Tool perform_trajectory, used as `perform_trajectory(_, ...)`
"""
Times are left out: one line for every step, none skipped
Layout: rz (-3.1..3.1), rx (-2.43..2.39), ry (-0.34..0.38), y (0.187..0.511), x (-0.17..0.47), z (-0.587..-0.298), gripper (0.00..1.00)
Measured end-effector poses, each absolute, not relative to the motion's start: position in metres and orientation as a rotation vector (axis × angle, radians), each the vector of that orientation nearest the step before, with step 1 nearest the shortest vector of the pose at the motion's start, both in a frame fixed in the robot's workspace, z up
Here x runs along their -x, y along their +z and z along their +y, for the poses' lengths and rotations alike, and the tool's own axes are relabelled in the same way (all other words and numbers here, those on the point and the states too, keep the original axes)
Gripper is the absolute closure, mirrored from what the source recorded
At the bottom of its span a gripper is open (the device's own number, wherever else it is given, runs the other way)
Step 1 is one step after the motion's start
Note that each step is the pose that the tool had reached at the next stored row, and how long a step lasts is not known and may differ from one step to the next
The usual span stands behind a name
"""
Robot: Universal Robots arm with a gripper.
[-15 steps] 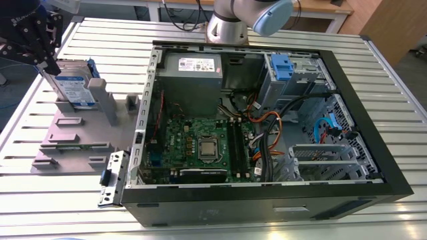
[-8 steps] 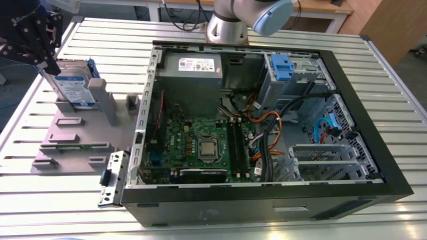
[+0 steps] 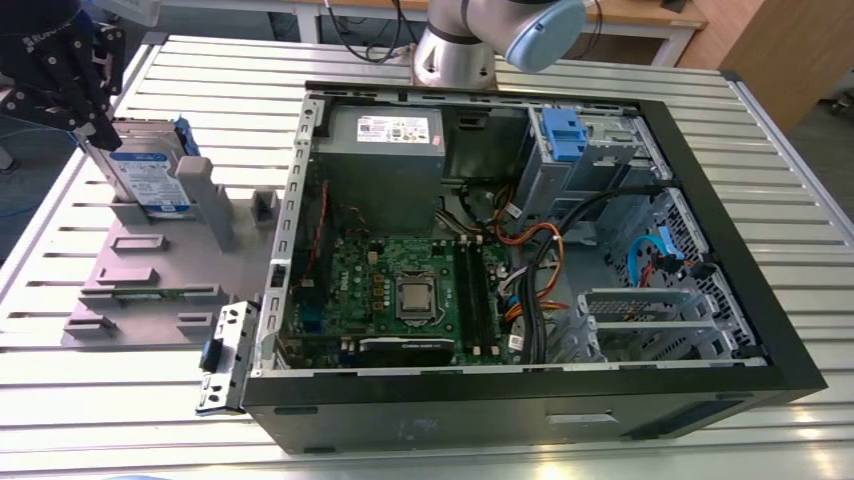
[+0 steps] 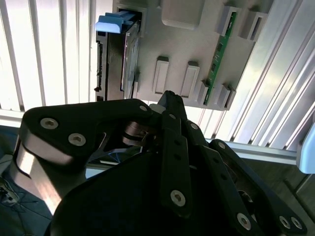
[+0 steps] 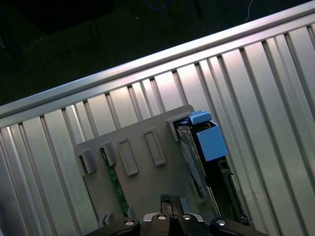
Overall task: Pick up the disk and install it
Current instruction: 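Pick up the disk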
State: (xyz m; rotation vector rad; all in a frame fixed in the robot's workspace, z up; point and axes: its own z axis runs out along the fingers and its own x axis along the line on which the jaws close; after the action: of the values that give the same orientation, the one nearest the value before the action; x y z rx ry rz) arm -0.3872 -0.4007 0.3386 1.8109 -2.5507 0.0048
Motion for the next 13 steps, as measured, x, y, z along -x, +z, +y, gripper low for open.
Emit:
perform_trajectory(-2.55,-1.812,0.005,0.3386,0.3872,-0.4007,0.89)
perform_trajectory(-2.549,-1.813,0.005,0.3386,0.3872,-0.4007,0.89)
perform_trajectory(-2.548,-1.815,0.005,0.3386,0.3872,-0.4007,0.89)
perform_trajectory(-2.547,-1.816,0.005,0.3386,0.3872,-0.4007,0.89)
perform_trajectory(-2.546,-1.817,0.005,0.3386,0.3872,-0.4007,0.89)
perform_trajectory(-2.546,-1.818,0.005,0.3386,0.3872,-0.4008,0.89)
perform_trajectory(-2.545,-1.819,0.005,0.3386,0.3872,-0.4007,0.89)
perform_trajectory(-2.544,-1.821,0.005,0.3386,0.3872,-0.4008,0.89)
perform_trajectory(-2.543,-1.822,0.005,0.3386,0.3872,-0.4008,0.89)
perform_trajectory(-2.542,-1.823,0.005,0.3386,0.3872,-0.4008,0.89)
perform_trajectory(-2.541,-1.824,0.005,0.3386,0.3872,-0.4008,0.89)
perform_trajectory(-2.541,-1.825,0.005,0.3386,0.3872,-0.4008,0.89)
perform_trajectory(-2.54,-1.826,0.005,0.3386,0.3872,-0.4008,0.89)
